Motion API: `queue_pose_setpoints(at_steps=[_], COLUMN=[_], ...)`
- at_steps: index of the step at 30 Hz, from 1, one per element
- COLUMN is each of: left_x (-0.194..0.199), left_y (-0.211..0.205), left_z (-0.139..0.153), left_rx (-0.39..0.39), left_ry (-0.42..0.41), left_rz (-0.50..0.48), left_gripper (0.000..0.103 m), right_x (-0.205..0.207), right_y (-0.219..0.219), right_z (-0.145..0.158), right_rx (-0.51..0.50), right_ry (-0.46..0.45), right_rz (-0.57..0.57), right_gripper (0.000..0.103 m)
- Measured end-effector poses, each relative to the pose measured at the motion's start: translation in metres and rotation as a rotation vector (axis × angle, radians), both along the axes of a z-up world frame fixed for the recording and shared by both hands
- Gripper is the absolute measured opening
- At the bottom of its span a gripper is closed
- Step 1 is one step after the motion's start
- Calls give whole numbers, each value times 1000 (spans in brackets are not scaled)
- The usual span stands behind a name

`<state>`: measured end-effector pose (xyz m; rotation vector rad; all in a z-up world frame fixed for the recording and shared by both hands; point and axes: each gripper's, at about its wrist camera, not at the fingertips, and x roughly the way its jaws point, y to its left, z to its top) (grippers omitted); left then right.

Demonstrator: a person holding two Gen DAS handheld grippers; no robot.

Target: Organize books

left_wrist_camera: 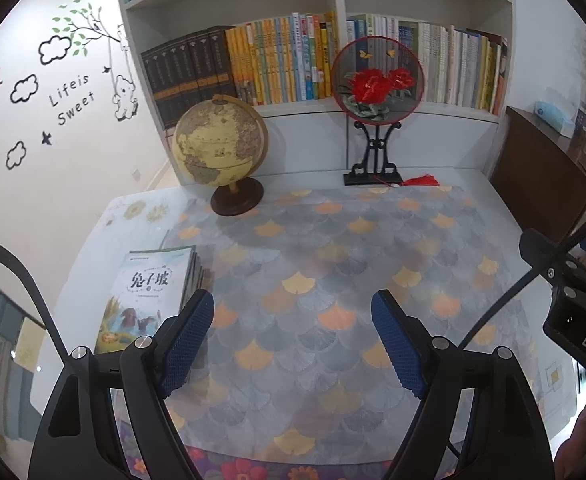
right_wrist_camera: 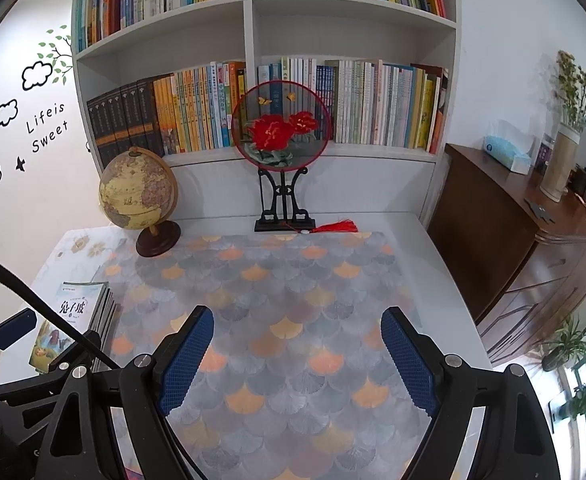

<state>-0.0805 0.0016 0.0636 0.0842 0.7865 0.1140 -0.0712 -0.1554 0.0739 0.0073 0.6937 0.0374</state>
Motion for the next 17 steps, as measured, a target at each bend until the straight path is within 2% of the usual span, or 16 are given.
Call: queue_pose_setpoints(at_steps=[5,9,11,15,17], left_x=[4,5,3,-3,-1], left_y=[4,4,1,-2,0], left_z=[-5,-7,-8,-5,-4], left_rx=[7,-1,22,77,72], left_ry=[19,21,6,-76,-80], left_rz=[10,12,12,33,36], left_gripper=[81,89,91,91,91], right_x=[1,4,4,4,4], right_y=[3,4,6,6,4], right_z=[-2,-5,-6,-6,-6], right_rx=[4,3,3,2,3], right_ry=[10,20,26,23,22], right_rz=[8,13,24,25,18], right_gripper=[84,84,84,84,84])
